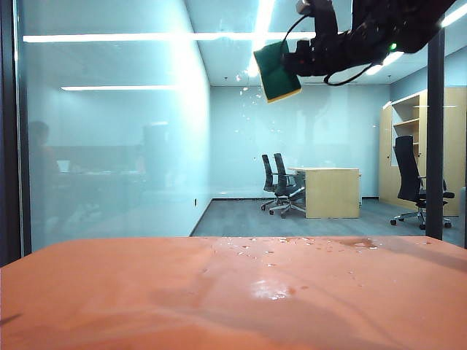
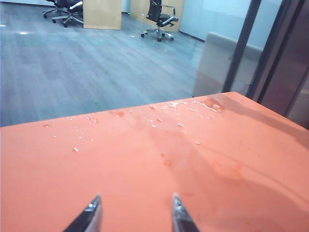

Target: Pick up the sponge from the table, wipe the water off the glass, and finally place the sponge back on the table.

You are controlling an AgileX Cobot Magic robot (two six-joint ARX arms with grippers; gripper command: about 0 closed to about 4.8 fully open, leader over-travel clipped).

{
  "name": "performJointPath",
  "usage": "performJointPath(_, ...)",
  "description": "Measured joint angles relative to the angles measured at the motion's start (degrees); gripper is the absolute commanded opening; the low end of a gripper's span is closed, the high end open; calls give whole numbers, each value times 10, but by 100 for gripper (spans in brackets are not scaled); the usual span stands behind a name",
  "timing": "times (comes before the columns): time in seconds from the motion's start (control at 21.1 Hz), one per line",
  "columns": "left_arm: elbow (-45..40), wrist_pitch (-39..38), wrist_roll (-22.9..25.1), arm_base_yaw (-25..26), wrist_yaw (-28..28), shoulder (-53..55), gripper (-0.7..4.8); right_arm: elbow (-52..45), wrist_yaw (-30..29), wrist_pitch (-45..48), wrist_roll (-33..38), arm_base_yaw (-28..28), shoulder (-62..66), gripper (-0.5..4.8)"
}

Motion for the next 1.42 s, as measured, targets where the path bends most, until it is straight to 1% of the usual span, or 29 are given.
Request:
performJointPath(0.24,0,0,0,0,-1,0,183,7,-11,12,-2,2,34,-9)
performJointPath(0.38,0,0,0,0,-1,0,183,7,-15,-1,-16,2,47,-9)
performJointPath(0.52,0,0,0,0,-1,0,183,7,-11,-52,-53,5,59,-9)
performJointPath(0.62,0,0,0,0,-1,0,183,7,3,-84,-71,5,61,-9)
performJointPath(0.76,0,0,0,0,-1,0,183,7,11,-108,-77,1,61,-9)
performJointPath(1.0,0,0,0,0,-1,0,183,6,42,-202,-79,-13,63,-9)
performJointPath(1.42,0,0,0,0,-1,0,183,4,63,-201,-79,-5,64,-9)
